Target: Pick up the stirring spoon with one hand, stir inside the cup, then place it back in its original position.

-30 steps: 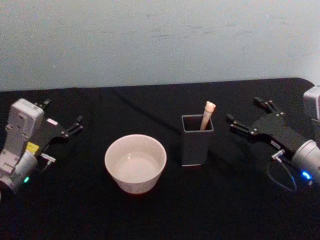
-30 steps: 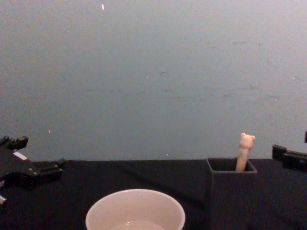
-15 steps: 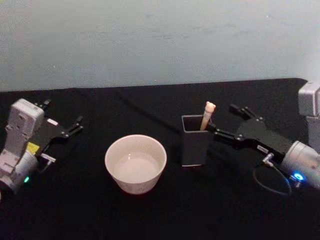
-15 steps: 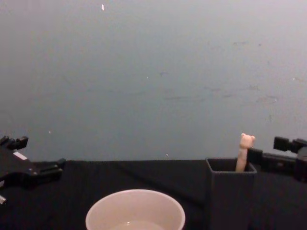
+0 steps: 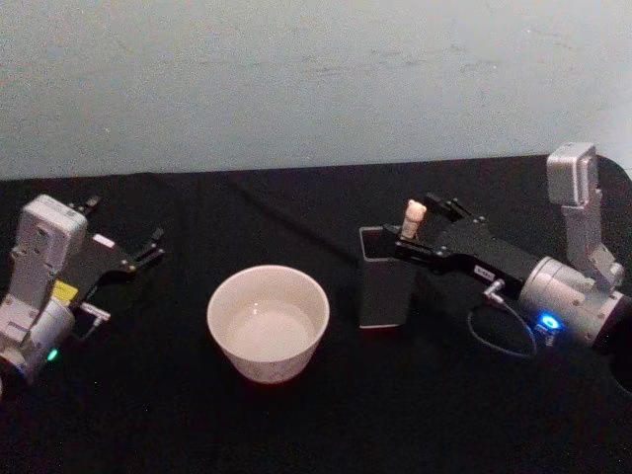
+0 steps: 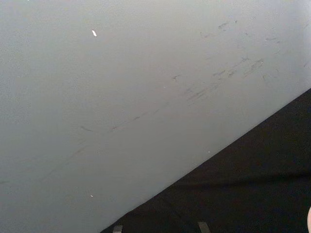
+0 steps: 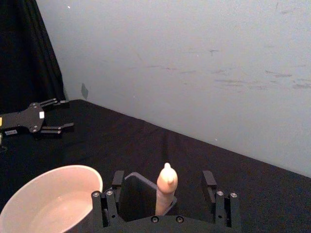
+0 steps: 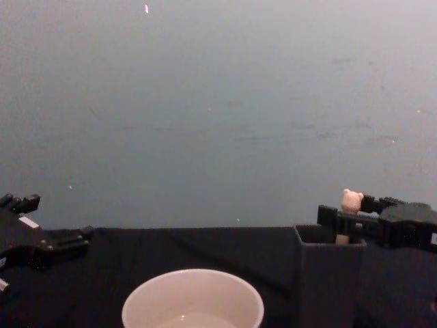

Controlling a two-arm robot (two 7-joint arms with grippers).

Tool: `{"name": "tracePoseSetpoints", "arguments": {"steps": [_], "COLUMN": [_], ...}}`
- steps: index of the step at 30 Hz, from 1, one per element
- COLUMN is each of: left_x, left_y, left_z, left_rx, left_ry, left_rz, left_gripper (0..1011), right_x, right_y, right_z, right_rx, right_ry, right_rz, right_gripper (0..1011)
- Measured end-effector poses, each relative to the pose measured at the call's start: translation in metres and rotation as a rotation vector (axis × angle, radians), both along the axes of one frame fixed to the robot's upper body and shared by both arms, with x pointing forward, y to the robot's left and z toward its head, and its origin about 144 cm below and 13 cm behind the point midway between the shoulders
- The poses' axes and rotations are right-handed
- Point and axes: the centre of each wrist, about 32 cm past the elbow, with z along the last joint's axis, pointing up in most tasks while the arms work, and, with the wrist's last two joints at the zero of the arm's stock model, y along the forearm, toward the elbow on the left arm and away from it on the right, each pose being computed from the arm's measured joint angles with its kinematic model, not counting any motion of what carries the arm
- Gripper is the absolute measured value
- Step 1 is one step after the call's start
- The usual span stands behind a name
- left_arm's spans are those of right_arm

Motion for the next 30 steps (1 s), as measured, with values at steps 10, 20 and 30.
{"name": "tracePoseSetpoints", "arguments": {"steps": [10,20,30], "left_x": [0.0,0.0,0.0], "left_y": [0.0,0.0,0.0], "left_z": [0.0,0.0,0.0], "left_rx": [0.0,0.0,0.0], "left_ry": [0.0,0.0,0.0], "left_rz": [0.0,0.0,0.0], "left_gripper": [1001,1001,1001], "right_x": [0.0086,0.0086,0.0084], "right_y": [0.0068,0.0065,0.0061], "right_z": [-0.0012,-0.0011,-0.0012], "right_rx": [0.013,0.013,0.013], "right_ry": [0.004,0.004,0.004], "right_rz": [0.0,-0.001,0.0], "right_gripper": [1002,1002,850]}}
